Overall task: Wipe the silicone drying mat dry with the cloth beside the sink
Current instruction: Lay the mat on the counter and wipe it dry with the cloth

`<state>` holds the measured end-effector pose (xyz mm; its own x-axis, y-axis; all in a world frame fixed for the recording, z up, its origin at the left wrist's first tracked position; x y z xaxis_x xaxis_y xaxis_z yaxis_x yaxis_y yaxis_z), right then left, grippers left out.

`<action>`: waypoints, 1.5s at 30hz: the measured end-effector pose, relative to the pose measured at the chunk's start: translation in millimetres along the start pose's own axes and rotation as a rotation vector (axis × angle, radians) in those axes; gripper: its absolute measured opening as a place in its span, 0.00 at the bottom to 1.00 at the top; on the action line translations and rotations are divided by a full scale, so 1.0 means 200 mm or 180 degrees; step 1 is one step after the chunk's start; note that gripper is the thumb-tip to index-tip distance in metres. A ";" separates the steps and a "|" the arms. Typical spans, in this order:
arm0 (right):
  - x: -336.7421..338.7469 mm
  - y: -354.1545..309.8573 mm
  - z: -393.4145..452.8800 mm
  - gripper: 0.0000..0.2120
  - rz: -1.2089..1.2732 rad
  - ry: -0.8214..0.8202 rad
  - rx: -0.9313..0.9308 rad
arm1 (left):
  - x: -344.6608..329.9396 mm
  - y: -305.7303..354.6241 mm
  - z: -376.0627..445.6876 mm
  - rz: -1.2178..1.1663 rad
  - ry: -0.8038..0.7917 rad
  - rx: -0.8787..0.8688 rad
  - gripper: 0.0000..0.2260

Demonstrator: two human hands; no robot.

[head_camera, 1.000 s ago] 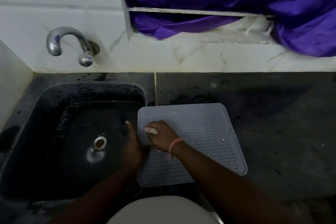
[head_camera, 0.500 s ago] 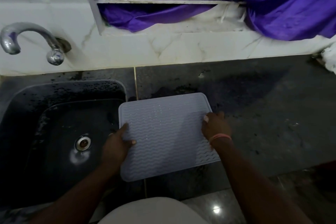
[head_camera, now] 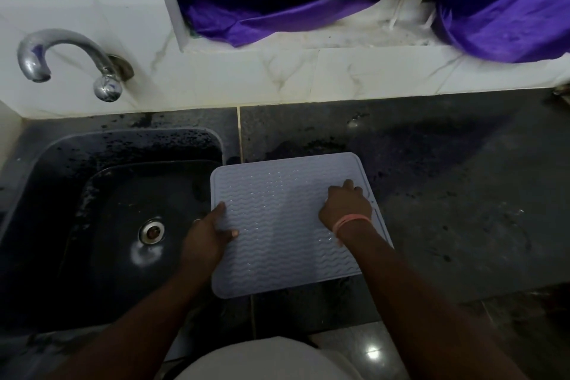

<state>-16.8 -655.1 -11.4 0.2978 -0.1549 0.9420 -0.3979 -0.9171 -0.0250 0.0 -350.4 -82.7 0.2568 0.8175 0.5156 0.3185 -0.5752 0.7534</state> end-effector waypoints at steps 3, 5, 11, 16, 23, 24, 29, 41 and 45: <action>-0.02 -0.11 -0.02 0.15 -0.0036 0.0001 0.0241 | 0.00 0.01 -0.01 -0.0005 -0.0006 0.0008 0.35; -0.02 -0.18 -0.03 0.16 -0.0049 -0.0016 0.0403 | 0.00 0.03 -0.01 0.0132 -0.0029 0.0014 0.35; -0.03 -0.38 -0.07 0.16 -0.0205 -0.0078 0.0712 | 0.01 0.06 -0.03 0.0165 -0.0021 -0.0015 0.35; -0.05 -0.53 -0.11 0.17 -0.0154 -0.0075 0.0955 | 0.01 0.07 -0.05 0.0156 0.0025 0.0034 0.35; -0.08 -0.77 -0.16 0.22 0.0017 -0.0261 0.1290 | 0.04 0.08 -0.09 0.0061 -0.0015 -0.0192 0.33; -0.09 -0.81 -0.17 0.22 0.0012 -0.0253 0.1342 | 0.04 0.08 -0.10 0.0066 -0.0009 -0.0321 0.32; -0.09 -0.92 -0.14 0.23 0.0176 -0.0484 0.1323 | 0.04 0.05 -0.10 -0.0389 0.0015 -0.0140 0.29; -0.09 -0.67 -0.13 0.08 0.2572 -0.0889 0.1155 | 0.03 0.10 -0.10 -0.0486 0.0001 -0.0150 0.55; -0.07 -0.32 -0.13 0.04 0.2959 -0.0195 0.0509 | 0.03 0.09 -0.07 -0.0517 -0.0044 -0.0238 0.55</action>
<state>-17.7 -585.8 -14.5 -0.0321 -0.8642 0.5022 -0.3764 -0.4550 -0.8070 -6.4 -355.7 -61.3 0.2202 0.8987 0.3792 0.2883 -0.4314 0.8549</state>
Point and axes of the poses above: each hand's wrist, its own z-axis towards the middle knuckle, its own x-axis out of the back of the hand, y = z × x, the point moved 1 cm from there along z, towards the middle knuckle, and after that the axes turned 6 degrees about -z, right-handed, at the moved point
